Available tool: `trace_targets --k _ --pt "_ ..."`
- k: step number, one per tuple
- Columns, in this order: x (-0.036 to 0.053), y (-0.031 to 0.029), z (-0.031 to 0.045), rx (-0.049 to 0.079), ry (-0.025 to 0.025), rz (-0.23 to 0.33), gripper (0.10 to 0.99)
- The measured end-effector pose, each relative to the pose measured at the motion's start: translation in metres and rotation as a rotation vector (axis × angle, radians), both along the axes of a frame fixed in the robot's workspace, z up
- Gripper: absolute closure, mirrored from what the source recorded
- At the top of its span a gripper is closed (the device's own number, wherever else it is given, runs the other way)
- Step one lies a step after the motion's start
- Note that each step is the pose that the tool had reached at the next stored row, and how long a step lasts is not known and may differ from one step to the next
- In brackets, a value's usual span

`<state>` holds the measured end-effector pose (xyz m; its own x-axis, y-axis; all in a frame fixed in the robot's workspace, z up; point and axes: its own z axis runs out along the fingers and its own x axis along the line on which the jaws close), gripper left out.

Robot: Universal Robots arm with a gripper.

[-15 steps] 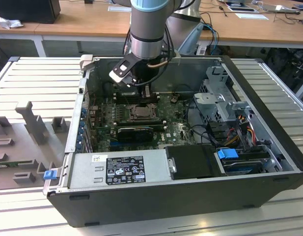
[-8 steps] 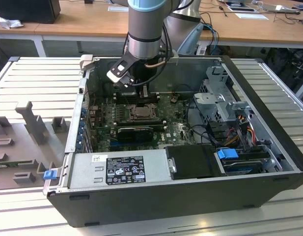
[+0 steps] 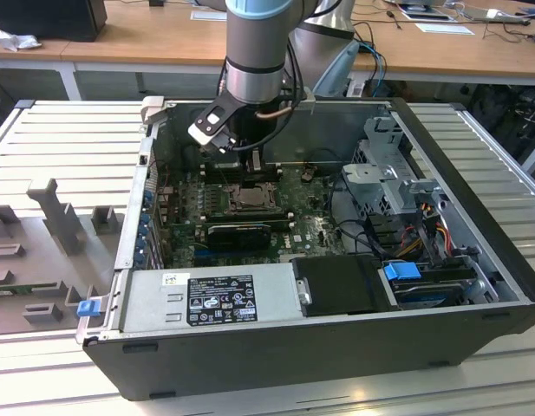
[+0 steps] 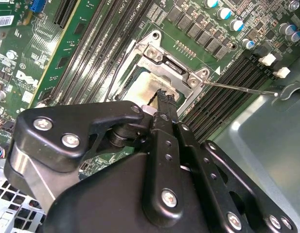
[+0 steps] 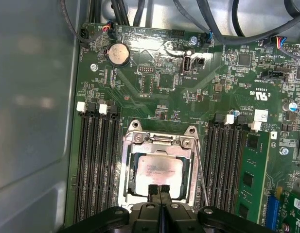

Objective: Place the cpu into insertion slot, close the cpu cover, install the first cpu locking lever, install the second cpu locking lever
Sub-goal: 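Install the first cpu locking lever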

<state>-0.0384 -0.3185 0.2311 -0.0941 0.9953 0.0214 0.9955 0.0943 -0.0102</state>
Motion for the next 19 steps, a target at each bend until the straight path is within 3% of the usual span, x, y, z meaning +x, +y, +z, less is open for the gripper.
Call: trace_targets --k 13,19 --pt "0.0 0.0 0.0048 -0.001 0.0001 0.0 0.98" --pt "0.0 0.0 0.0138 -0.003 0.0 0.0 0.98"
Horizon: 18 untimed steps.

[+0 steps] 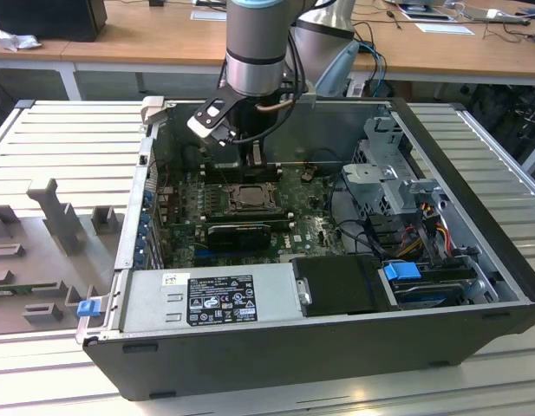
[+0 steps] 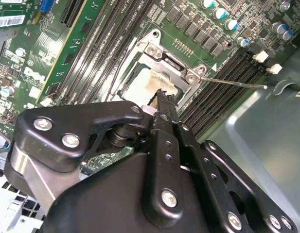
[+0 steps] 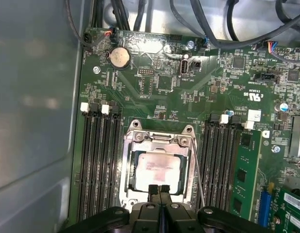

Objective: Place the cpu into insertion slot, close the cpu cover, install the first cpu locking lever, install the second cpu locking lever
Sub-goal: 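Install the first cpu locking lever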

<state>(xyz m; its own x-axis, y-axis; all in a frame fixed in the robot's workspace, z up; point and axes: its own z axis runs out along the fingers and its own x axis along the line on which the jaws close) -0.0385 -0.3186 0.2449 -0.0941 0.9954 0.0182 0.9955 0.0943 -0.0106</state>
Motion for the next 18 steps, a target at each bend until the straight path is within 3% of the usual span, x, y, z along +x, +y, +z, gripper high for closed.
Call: trace_targets --k 3,7,10,13,18 --pt "0.0 0.0 0.0085 -0.001 0.0 0.0 0.98" --pt "0.0 0.0 0.0124 -0.001 -0.0001 0.007 0.98" --pt "-0.0001 0.0 0.0123 -0.002 0.0 0.07 0.98" --pt "-0.0001 0.0 0.0121 -0.001 -0.0002 0.188 0.98" --pt "0.0 0.0 0.012 -0.001 -0.0002 0.242 0.98"
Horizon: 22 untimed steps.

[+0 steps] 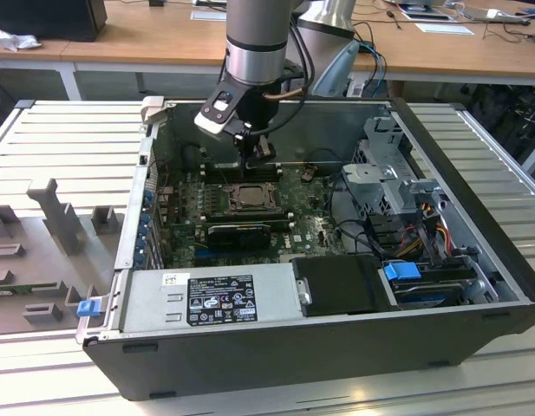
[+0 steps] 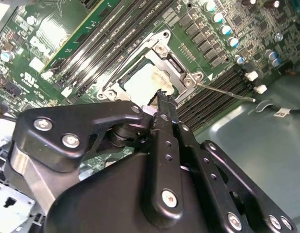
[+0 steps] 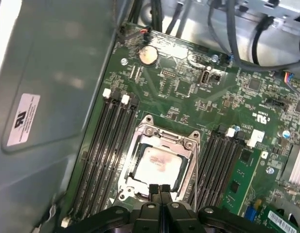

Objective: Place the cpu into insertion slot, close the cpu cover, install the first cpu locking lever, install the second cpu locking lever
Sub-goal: 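Install the first cpu locking lever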

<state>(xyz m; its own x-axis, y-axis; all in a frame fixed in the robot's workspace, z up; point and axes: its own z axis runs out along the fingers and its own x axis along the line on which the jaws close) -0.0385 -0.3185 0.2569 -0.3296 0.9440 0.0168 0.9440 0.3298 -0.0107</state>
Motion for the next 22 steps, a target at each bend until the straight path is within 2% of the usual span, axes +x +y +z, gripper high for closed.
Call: trace_targets --k 22 --pt "0.0 0.0 0.0 0.0 0.0 0.187 0.98"
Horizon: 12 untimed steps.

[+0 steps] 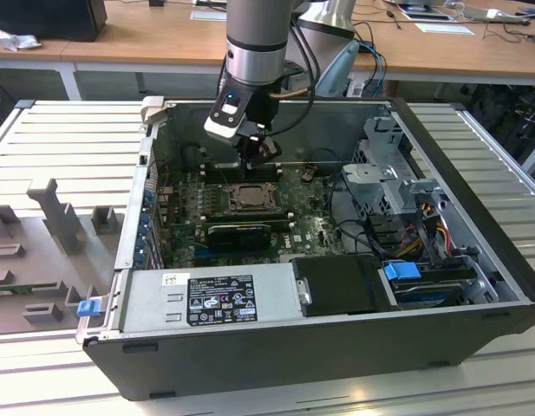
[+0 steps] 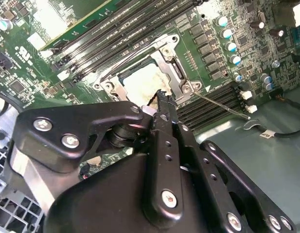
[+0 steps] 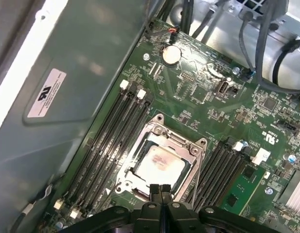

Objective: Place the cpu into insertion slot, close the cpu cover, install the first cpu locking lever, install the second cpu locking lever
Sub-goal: 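Install the first cpu locking lever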

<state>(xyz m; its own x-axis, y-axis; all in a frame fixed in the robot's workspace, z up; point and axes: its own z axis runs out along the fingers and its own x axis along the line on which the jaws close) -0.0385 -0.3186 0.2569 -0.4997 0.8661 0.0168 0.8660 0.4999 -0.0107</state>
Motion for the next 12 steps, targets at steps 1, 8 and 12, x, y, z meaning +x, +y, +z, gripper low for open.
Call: trace_targets --k 1,8,12 --pt "0.0 0.0 0.0 0.0 0.0 0.018 0.98" --pt "0.0 0.0 0.0 0.0 0.0 0.182 0.98" --pt "0.0 0.0 0.0 0.0 0.0 0.242 0.98"
